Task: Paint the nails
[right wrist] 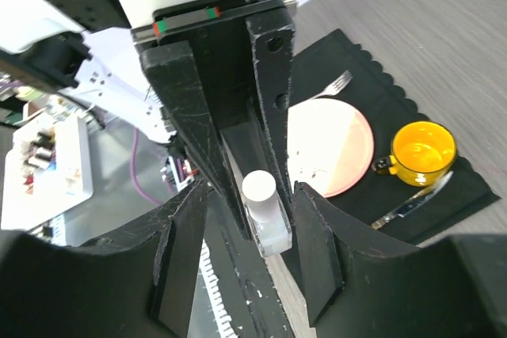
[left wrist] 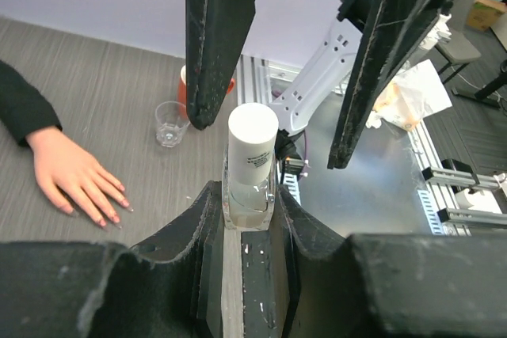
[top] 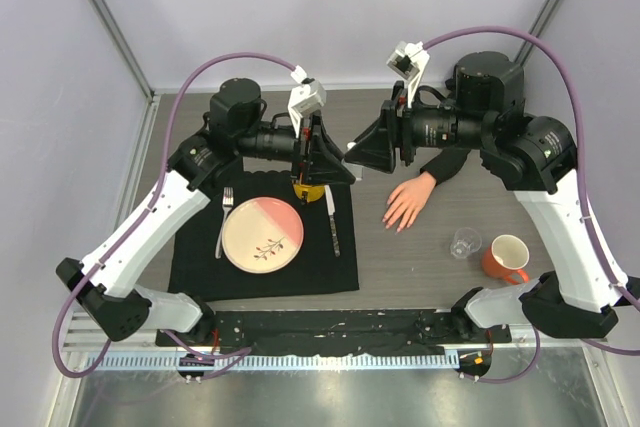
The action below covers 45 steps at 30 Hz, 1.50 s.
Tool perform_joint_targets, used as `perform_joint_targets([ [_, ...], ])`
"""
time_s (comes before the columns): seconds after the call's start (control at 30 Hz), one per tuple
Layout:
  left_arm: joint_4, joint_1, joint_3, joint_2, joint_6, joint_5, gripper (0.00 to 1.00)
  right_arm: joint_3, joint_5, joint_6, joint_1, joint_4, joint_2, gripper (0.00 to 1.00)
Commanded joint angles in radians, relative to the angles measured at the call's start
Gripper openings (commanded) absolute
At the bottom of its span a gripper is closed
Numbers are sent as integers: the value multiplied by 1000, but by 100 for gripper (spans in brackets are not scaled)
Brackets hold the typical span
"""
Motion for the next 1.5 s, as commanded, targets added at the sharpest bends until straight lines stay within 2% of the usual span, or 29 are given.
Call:
perform_joint_targets([
  [0.0,89,-2,-4,-23,-18,72,0,-6,-97,-3,-7,12,3,51],
  [0.17,92,0,2,-20,-15,72,0,-10,-121,0,-7,24,15,42],
  [0.2,91,0,4,-20,-16,70,0,-10,-121,-2,-7,24,17,38],
  [0.23,91,0,4,-20,-15,56,0,-10,-121,-11,-7,24,20,30],
  [0.37,39,0,27,-15,11,-6,0,-24,-77,-37,-9,23,12,13],
  [0.4,16,0,37,-12,39,-40,0,-29,-45,-43,-9,23,9,9],
  [0.43,-10,0,66,-2,57,-74,0,-38,-23,-46,-7,24,0,1],
  [0.5,-125,0,111,14,98,-201,0,-49,65,-36,-6,42,-11,1],
  [0.6,-178,0,185,41,117,-405,0,-88,196,-13,4,98,-46,1],
  [0.7,-175,0,254,89,47,-643,0,-113,733,12,179,139,-84,1],
  [0.73,-166,0,287,104,7,-675,0,-112,1181,26,347,144,-83,1],
  [0.83,-60,-3,298,147,-33,-698,0,-34,1649,64,581,107,-2,1],
  [0.87,-39,-3,300,155,-58,-698,0,0,1679,78,599,61,67,1],
  [0.97,-15,-8,327,189,-53,-685,0,97,1680,100,614,-2,138,1],
  [1.1,-61,-8,340,206,-13,-648,0,73,1598,50,613,46,108,1],
  [1.13,-83,-8,337,201,-3,-625,0,47,1566,38,611,59,92,7],
  [1.17,-86,-8,329,196,5,-607,0,30,1527,28,596,99,78,19],
  [1.2,-87,-8,306,192,19,-591,0,14,1408,15,585,113,62,27],
  [1.23,-84,-8,289,172,25,-550,0,-7,1362,-3,571,122,42,41],
  [1.27,-71,-8,271,163,28,-528,0,-13,1316,-8,556,124,32,48],
  [1.33,-38,-8,205,126,37,-457,0,-42,1159,-29,489,121,-1,60],
  [1.37,16,-8,177,111,37,-362,0,-56,1096,-34,464,121,-15,61],
  [1.4,40,-8,132,98,37,-308,0,-71,930,-37,385,122,-32,63],
  [1.47,92,-8,96,71,23,-179,0,-110,765,-49,306,128,-76,65],
])
